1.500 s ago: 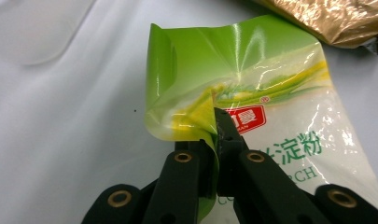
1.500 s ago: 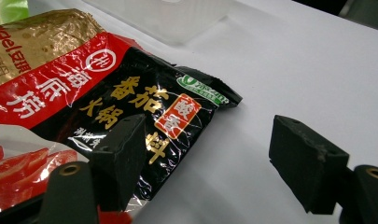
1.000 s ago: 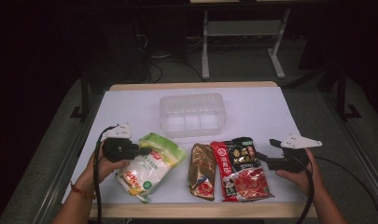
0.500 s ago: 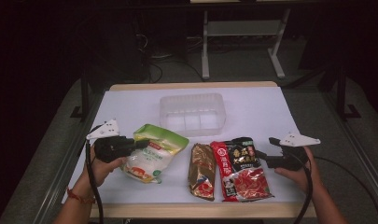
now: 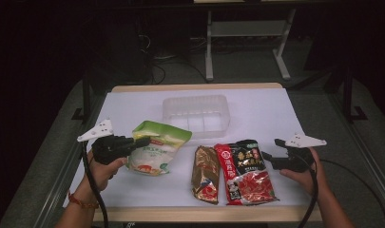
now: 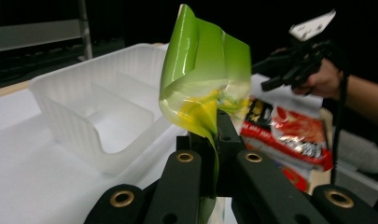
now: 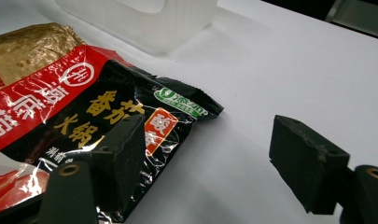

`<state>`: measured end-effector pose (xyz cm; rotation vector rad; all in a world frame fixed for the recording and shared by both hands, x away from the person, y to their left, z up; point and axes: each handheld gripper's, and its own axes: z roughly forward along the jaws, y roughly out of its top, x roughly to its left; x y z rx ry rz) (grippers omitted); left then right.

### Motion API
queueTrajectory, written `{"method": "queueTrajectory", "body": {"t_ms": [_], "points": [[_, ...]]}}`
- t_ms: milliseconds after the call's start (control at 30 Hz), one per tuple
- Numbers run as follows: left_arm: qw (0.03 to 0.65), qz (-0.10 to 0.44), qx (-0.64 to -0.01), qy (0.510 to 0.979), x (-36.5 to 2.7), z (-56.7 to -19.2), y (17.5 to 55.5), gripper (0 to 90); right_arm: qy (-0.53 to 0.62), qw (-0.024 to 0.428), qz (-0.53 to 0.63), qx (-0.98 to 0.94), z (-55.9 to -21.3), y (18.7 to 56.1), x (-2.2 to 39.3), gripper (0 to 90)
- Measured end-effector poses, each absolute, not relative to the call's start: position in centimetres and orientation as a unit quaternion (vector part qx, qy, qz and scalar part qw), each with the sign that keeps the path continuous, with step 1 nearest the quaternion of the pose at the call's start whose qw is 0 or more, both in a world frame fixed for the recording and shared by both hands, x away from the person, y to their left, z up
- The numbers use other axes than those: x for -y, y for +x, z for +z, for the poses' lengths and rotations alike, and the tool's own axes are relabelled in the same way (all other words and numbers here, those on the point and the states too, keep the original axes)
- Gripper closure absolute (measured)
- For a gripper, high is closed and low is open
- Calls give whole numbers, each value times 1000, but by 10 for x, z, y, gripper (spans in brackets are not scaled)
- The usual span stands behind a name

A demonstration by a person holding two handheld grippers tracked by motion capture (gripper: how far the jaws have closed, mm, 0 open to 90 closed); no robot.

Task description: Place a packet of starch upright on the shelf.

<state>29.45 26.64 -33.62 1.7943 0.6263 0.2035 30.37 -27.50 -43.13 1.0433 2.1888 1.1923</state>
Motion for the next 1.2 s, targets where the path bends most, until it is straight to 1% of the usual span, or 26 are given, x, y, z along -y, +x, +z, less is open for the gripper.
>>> {"method": "queueTrajectory", "body": {"t_ms": [133,600,900,1200], "points": [[578,94,-268,765,-264,-333,291,893,377,219,432,-790,-431,305,274,263],[602,109,-289,737,-266,-327,288,893,378,222,431,-788,-432,305,274,261],[605,113,-289,733,-267,-326,287,893,376,223,430,-790,-431,306,272,262],[627,119,-310,705,-260,-317,293,893,374,221,430,-791,-431,308,269,262]]}}
